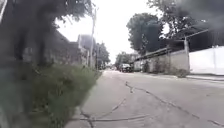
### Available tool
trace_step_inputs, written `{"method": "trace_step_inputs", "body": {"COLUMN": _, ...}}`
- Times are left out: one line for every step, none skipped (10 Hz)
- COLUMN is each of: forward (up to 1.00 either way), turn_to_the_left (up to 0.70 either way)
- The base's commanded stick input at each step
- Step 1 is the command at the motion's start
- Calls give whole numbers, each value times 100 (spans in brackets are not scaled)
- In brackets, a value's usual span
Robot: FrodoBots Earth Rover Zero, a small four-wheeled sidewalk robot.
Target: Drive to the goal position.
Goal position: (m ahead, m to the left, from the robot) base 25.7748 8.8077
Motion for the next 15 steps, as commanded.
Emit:
{"method": "trace_step_inputs", "body": {"forward": 70, "turn_to_the_left": 0}}
{"method": "trace_step_inputs", "body": {"forward": 70, "turn_to_the_left": 0}}
{"method": "trace_step_inputs", "body": {"forward": 70, "turn_to_the_left": 0}}
{"method": "trace_step_inputs", "body": {"forward": 70, "turn_to_the_left": 0}}
{"method": "trace_step_inputs", "body": {"forward": 70, "turn_to_the_left": 0}}
{"method": "trace_step_inputs", "body": {"forward": 70, "turn_to_the_left": 0}}
{"method": "trace_step_inputs", "body": {"forward": 70, "turn_to_the_left": 0}}
{"method": "trace_step_inputs", "body": {"forward": 70, "turn_to_the_left": 0}}
{"method": "trace_step_inputs", "body": {"forward": 70, "turn_to_the_left": 0}}
{"method": "trace_step_inputs", "body": {"forward": 70, "turn_to_the_left": 3}}
{"method": "trace_step_inputs", "body": {"forward": 70, "turn_to_the_left": 22}}
{"method": "trace_step_inputs", "body": {"forward": 70, "turn_to_the_left": 29}}
{"method": "trace_step_inputs", "body": {"forward": 70, "turn_to_the_left": 16}}
{"method": "trace_step_inputs", "body": {"forward": 70, "turn_to_the_left": 0}}
{"method": "trace_step_inputs", "body": {"forward": 70, "turn_to_the_left": 0}}
